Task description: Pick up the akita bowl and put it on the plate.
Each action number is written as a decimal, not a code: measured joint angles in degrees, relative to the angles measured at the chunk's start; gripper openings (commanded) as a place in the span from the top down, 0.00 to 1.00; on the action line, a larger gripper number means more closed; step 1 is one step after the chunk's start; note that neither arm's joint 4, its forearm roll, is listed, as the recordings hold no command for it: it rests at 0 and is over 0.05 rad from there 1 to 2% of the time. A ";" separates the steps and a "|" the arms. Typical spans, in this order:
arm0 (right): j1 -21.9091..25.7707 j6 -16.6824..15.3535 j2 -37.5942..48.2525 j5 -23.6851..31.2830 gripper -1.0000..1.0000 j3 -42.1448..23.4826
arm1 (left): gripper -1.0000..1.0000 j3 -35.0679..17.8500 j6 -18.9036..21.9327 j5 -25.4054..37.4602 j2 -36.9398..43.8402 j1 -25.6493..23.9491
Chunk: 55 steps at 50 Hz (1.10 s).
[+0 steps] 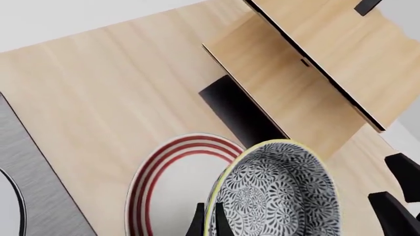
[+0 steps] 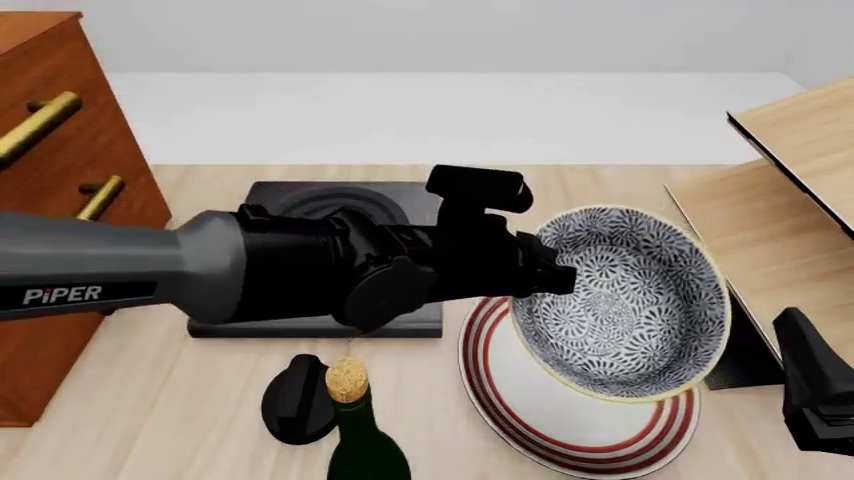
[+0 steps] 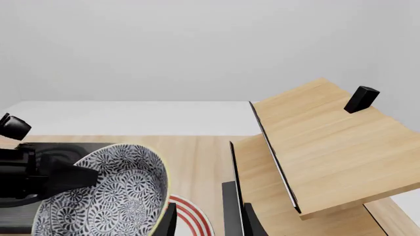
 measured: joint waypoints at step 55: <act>0.00 0.00 0.00 0.00 0.00 0.00 | 1.00 -1.51 1.93 0.18 4.93 1.34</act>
